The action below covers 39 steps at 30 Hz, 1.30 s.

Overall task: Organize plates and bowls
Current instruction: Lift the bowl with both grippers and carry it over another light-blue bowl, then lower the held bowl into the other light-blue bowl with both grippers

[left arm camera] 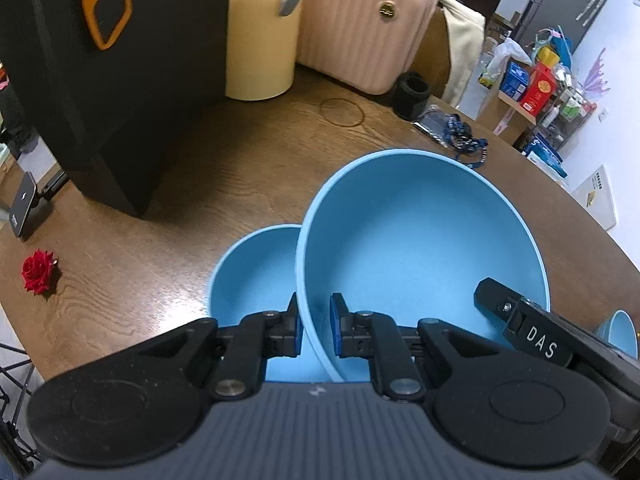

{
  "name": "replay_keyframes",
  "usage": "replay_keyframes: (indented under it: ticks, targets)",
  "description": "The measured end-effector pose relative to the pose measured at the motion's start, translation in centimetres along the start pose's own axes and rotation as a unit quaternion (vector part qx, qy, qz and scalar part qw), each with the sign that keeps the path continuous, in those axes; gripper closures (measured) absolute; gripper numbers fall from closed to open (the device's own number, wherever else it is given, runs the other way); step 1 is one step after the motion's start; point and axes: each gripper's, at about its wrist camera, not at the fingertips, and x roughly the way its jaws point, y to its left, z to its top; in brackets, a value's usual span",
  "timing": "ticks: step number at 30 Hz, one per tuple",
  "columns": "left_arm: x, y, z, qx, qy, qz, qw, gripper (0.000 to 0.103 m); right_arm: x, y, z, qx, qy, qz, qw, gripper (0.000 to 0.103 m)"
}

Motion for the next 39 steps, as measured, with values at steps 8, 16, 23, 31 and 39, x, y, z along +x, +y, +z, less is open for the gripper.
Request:
replay_keyframes:
  ticks: [8, 16, 23, 31, 39]
  targets:
    - [1.0, 2.1, -0.3, -0.009, 0.001, 0.018, 0.9998, 0.089, 1.5, 2.1, -0.9, -0.012, 0.016, 0.005, 1.0, 0.097]
    - [2.5, 3.9, -0.8, -0.01, -0.003, 0.029, 0.9995, 0.089, 3.6, 3.1, -1.8, -0.016, 0.026, 0.011, 0.999, 0.097]
    - [4.0, 4.6, -1.1, -0.003, -0.003, 0.041, 0.9992, 0.089, 5.3, 4.2, -2.4, -0.033, 0.03, 0.007, 0.999, 0.097]
    - [5.5, 5.0, -1.7, 0.015, -0.007, 0.052, 0.9985, 0.088, 6.8, 5.0, -3.3, -0.063, 0.034, 0.002, 0.997, 0.096]
    - [6.3, 5.3, -2.2, 0.036, -0.014, 0.052, 0.9979, 0.088, 7.7, 5.3, -4.1, -0.084, 0.032, 0.003, 0.996, 0.096]
